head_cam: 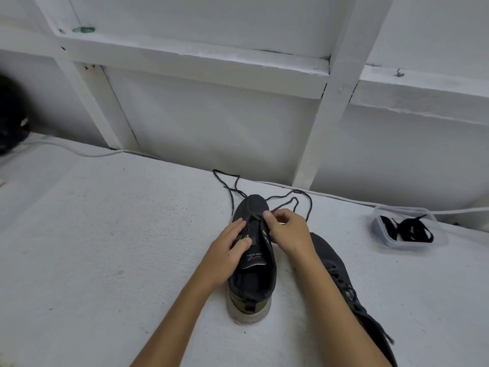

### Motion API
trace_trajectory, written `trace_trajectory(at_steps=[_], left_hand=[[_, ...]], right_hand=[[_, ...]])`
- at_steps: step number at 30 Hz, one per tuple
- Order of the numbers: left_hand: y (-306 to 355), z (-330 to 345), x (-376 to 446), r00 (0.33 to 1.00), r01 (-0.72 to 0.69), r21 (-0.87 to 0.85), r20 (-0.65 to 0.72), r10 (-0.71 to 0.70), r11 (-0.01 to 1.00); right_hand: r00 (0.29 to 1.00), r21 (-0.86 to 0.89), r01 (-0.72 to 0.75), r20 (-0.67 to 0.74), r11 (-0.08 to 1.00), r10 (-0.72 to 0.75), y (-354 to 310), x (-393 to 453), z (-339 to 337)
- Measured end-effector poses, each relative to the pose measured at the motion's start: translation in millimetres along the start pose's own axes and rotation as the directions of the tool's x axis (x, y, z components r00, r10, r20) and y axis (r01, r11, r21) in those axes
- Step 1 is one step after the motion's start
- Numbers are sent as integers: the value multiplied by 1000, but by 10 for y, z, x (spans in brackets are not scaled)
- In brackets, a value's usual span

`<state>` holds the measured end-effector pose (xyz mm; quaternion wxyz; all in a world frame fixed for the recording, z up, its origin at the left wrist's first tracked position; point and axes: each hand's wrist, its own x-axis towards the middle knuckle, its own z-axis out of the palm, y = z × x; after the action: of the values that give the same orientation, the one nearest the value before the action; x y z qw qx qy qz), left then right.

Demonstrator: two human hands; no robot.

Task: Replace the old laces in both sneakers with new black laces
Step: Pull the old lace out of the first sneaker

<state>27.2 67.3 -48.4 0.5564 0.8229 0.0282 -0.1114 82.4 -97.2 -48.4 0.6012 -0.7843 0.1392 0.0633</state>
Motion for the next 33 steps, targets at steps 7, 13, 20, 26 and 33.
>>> trace_trajectory(at_steps=[7, 13, 20, 26, 33], left_hand=[[-11, 11, 0, 1000, 0, 2, 2, 0, 1000], [-13, -4, 7, 1000, -5, -5, 2, 5, 1000], [-13, -28, 18, 1000, 13, -23, -4, -13, 1000], [1, -57, 40, 1000, 2, 5, 5, -2, 1000], [-3, -47, 40, 1000, 4, 9, 10, -4, 1000]], right_hand=[[989, 209, -90, -99, 974, 113, -81, 41, 5], [997, 32, -41, 65, 999, 39, -8, -20, -1], [966, 455, -210, -40, 865, 256, -80, -44, 13], [992, 168, -35, 129, 985, 14, 42, -50, -32], [962, 427, -206, -79, 880, 263, -44, 14, 70]])
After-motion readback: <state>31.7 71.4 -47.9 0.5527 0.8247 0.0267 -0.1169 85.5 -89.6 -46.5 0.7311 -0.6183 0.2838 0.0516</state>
